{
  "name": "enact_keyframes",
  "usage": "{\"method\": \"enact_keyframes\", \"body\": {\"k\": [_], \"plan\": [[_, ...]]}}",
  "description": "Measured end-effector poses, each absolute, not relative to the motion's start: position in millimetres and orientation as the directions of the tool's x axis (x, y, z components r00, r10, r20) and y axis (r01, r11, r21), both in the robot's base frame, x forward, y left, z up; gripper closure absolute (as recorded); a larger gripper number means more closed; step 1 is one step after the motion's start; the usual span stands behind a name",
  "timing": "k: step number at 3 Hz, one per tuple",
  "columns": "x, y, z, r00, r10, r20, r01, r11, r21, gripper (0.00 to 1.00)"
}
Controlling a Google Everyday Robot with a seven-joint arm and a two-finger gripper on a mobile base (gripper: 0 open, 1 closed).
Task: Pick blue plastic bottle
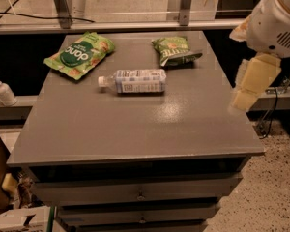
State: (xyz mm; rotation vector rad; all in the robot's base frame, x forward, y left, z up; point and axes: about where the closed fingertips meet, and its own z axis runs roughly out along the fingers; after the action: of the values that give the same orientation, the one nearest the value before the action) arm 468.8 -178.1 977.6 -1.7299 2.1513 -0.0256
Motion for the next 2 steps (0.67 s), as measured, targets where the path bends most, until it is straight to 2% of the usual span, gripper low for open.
{"method": "enact_keyframes", "body": {"k": [2], "plan": [[510,-108,961,-0.166,-0.932,-0.321,-0.944,0.245,-0.223,0.00]]}}
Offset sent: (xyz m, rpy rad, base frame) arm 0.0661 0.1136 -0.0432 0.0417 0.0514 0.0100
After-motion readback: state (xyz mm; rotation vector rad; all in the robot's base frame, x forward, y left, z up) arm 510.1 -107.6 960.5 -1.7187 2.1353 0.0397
